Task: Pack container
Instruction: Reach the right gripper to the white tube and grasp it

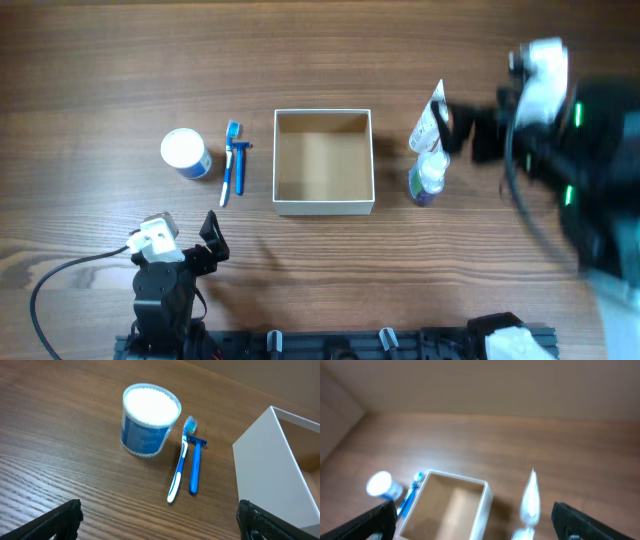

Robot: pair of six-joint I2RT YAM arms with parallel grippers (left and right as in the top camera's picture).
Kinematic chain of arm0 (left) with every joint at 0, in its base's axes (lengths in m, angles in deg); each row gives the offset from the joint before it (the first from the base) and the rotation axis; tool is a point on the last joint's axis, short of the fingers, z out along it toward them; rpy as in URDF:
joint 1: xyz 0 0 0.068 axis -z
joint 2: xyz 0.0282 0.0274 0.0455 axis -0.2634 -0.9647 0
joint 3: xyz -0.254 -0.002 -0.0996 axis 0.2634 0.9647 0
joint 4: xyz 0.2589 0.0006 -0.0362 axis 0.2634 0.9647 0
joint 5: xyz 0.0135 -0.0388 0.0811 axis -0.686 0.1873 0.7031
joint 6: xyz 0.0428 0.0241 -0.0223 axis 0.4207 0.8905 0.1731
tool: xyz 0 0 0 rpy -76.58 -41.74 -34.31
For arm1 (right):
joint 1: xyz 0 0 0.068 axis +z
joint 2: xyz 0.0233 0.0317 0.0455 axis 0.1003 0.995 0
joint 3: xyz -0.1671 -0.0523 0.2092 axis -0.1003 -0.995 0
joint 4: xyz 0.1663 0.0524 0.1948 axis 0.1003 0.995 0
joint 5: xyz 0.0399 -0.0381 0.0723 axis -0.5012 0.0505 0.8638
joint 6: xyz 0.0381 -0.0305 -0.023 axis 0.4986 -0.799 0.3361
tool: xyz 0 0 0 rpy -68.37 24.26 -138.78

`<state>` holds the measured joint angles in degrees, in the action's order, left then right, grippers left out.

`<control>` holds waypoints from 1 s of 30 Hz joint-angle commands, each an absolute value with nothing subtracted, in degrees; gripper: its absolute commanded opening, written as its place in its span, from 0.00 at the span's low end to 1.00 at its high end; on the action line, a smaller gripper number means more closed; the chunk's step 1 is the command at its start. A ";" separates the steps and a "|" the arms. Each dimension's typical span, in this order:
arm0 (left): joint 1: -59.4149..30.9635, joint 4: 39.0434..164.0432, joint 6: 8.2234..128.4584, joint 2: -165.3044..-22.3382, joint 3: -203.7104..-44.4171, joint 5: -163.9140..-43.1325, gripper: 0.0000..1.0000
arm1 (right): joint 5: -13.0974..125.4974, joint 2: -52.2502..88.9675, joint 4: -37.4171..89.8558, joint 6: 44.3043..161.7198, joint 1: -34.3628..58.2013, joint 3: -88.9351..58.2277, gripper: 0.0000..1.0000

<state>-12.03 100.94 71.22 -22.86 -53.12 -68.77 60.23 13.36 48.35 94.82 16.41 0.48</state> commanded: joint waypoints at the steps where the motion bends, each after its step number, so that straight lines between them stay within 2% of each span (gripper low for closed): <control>1: -12.44 100.92 70.89 -22.38 -52.98 -69.25 1.00 | 67.55 26.33 57.62 89.94 16.28 16.85 1.00; 4: -12.44 100.90 70.89 -22.38 -52.98 -69.25 1.00 | 65.61 33.34 59.56 90.88 16.28 21.57 1.00; 6: -12.44 100.90 70.89 -22.38 -52.98 -69.25 1.00 | 58.35 37.08 60.83 95.69 16.28 21.81 0.99; 9: -12.44 100.92 70.89 -22.38 -52.98 -69.25 1.00 | 51.62 41.32 64.44 100.72 16.28 21.81 0.93; 14: -12.44 100.90 70.89 -22.38 -52.98 -69.25 1.00 | 46.22 48.20 68.22 104.10 16.28 21.81 0.90; 16: -12.44 100.90 70.89 -22.38 -52.98 -69.25 1.00 | 46.46 50.63 69.03 104.37 16.28 21.81 0.80; 21: -12.44 100.90 70.89 -22.38 -52.98 -69.25 1.00 | 46.42 55.20 70.73 104.78 16.28 21.51 0.71; 27: -12.44 100.90 70.89 -22.38 -52.98 -69.25 1.00 | 46.44 57.43 70.71 105.90 16.02 20.52 0.41; 30: -12.44 100.90 70.91 -22.38 -52.98 -69.25 1.00 | 46.46 57.67 71.12 106.27 16.02 20.50 0.40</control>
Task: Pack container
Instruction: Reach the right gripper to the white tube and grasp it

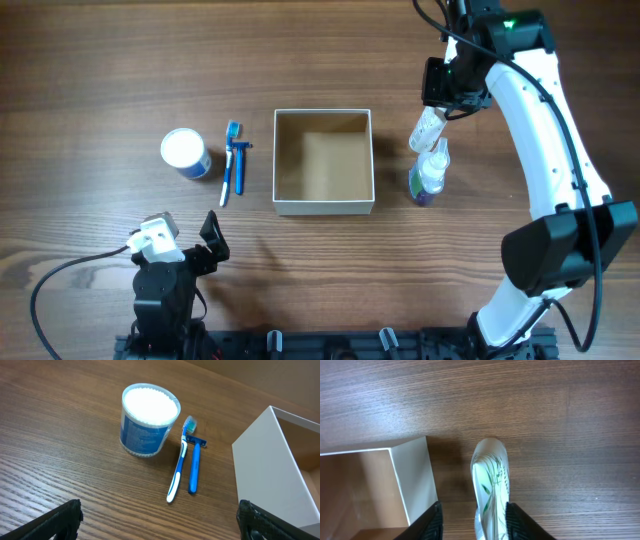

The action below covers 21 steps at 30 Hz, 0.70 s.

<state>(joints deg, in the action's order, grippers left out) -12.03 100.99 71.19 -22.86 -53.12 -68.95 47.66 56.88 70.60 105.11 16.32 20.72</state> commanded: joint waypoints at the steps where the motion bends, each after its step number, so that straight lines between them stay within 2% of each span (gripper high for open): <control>1: -12.44 100.92 70.89 -22.38 -52.98 -69.25 1.00 | 46.46 57.80 71.85 106.23 16.02 20.50 0.40; 4: -12.44 100.92 70.91 -22.38 -52.98 -69.25 1.00 | 46.11 57.87 72.09 106.03 16.02 19.89 0.41; 5: -12.44 100.90 70.89 -22.38 -52.98 -69.25 1.00 | 45.37 57.87 71.61 106.09 16.00 19.80 0.36; 8: -12.44 100.92 70.89 -22.38 -52.98 -69.25 1.00 | 44.76 57.87 70.16 106.33 16.00 19.80 0.13; 10: -12.44 100.92 70.91 -22.38 -52.98 -69.25 1.00 | 44.74 57.87 70.21 107.19 16.00 19.80 0.04; 21: -12.44 100.92 70.89 -22.38 -52.98 -69.25 1.00 | 44.71 54.28 66.88 107.10 15.95 20.37 0.04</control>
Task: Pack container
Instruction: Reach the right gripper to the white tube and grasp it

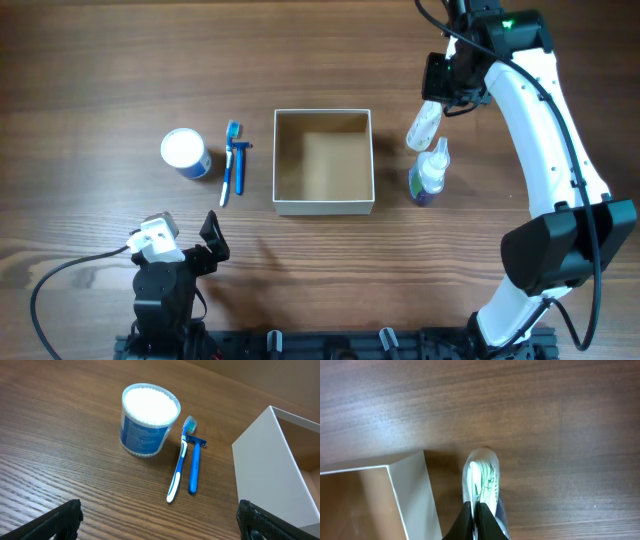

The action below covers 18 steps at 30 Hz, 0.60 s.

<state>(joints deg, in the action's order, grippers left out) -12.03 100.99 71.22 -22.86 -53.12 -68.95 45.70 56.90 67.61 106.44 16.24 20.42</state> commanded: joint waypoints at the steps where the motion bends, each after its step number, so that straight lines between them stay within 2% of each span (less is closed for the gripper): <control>1: -12.44 100.90 70.89 -22.38 -52.98 -69.25 1.00 | 44.71 54.28 67.10 107.08 15.97 20.35 0.04; 7: -12.44 100.90 70.89 -22.38 -52.98 -69.25 1.00 | 44.65 54.02 64.74 104.17 16.02 21.38 0.04; 18: -12.44 100.92 70.89 -22.38 -52.98 -69.25 1.00 | 43.80 50.48 70.03 101.02 17.55 38.25 0.04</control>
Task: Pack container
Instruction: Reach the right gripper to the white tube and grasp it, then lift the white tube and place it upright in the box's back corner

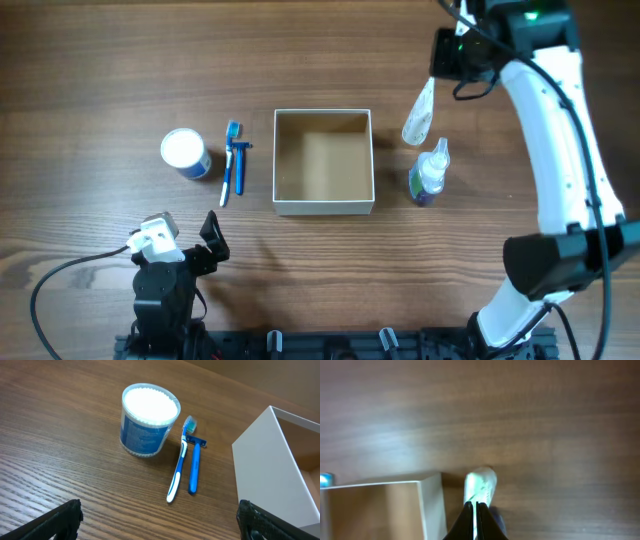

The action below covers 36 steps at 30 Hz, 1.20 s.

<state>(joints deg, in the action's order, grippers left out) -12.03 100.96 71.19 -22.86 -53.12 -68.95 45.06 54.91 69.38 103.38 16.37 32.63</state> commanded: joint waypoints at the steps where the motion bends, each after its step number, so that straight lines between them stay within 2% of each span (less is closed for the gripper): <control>1: -12.44 100.92 70.89 -22.38 -52.98 -69.25 1.00 | 43.36 49.89 70.67 101.15 17.90 39.54 0.04; 7: -12.44 100.90 70.89 -22.38 -52.98 -69.25 1.00 | 43.23 48.97 73.20 101.44 18.12 40.35 0.04; 8: -12.44 100.90 70.89 -22.38 -52.98 -69.25 1.00 | 43.21 49.38 73.57 101.74 18.12 39.78 0.14; 9: -12.44 100.90 70.91 -22.38 -52.98 -69.25 1.00 | 43.23 49.84 73.64 101.79 18.12 38.84 0.33; 10: -12.44 100.92 70.89 -22.38 -52.98 -69.25 1.00 | 43.18 50.61 73.59 102.68 18.12 37.38 0.57; 11: -12.44 100.92 70.89 -22.38 -52.98 -69.25 1.00 | 43.34 51.55 73.38 103.10 18.12 36.17 0.66; 13: -12.44 100.92 70.91 -22.38 -52.98 -69.25 1.00 | 43.71 53.54 72.87 103.84 18.12 33.81 0.78; 18: -12.44 100.90 70.89 -22.38 -52.98 -69.25 1.00 | 43.71 59.24 71.98 106.57 17.98 28.68 0.89; 22: -12.44 100.90 70.91 -22.38 -52.98 -69.25 1.00 | 44.06 63.18 71.52 107.34 17.96 27.65 0.81; 24: -12.44 100.92 70.89 -22.38 -52.98 -69.25 1.00 | 45.09 64.62 71.23 107.30 17.96 27.65 0.71; 25: -12.44 100.92 70.89 -22.38 -52.98 -69.25 1.00 | 45.22 65.32 71.21 107.34 17.96 27.65 0.63; 27: -12.44 100.92 70.89 -22.38 -52.98 -69.25 1.00 | 45.20 66.26 71.32 107.43 17.96 27.65 0.38; 30: -12.44 100.90 70.89 -22.38 -52.98 -69.25 1.00 | 45.13 66.41 71.47 108.50 17.96 27.65 0.06; 36: -12.44 100.92 70.89 -22.38 -52.98 -69.25 1.00 | 42.05 62.56 71.63 108.41 17.96 27.85 0.04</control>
<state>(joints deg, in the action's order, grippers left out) -12.03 100.99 71.22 -22.86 -53.12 -68.95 44.01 65.67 71.58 107.60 18.03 27.37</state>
